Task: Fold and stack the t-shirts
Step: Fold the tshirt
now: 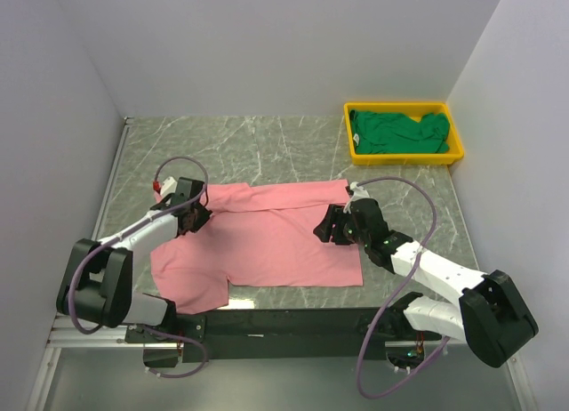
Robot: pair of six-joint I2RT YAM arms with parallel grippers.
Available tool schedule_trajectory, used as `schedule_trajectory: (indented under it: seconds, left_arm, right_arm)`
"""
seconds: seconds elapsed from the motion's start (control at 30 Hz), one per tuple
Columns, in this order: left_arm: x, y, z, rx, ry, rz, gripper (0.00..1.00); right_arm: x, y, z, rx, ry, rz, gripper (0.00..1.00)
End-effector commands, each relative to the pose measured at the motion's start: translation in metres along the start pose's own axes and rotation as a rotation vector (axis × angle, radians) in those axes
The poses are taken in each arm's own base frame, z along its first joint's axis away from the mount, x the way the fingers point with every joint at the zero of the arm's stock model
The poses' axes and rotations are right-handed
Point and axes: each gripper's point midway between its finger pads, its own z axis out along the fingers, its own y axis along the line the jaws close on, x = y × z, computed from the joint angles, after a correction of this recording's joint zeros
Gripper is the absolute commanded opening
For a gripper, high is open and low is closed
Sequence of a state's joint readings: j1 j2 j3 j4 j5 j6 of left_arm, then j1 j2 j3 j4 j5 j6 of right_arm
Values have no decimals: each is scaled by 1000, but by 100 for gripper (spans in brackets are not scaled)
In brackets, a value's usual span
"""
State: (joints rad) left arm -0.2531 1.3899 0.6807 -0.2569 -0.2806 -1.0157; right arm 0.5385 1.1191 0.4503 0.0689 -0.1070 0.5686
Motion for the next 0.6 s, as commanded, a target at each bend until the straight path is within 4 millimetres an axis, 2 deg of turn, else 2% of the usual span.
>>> schedule_trajectory:
  seconds: [0.0,0.43,0.53,0.57]
  left_arm:
    - [5,-23,-20,74,51,-70,1]
    - [52,-65,-38,207,240,-122,7]
    - [59,-68,-41,210,254,-114,11]
    - [60,-68,-42,213,255,-111,17]
  right_arm:
    - [-13,7,1,-28,-44,2,64]
    - [-13,7,0,-29,-49,1,64]
    - [-13,7,0,-30,-47,-1,64]
    - [-13,7,0,-30,-47,-2,64]
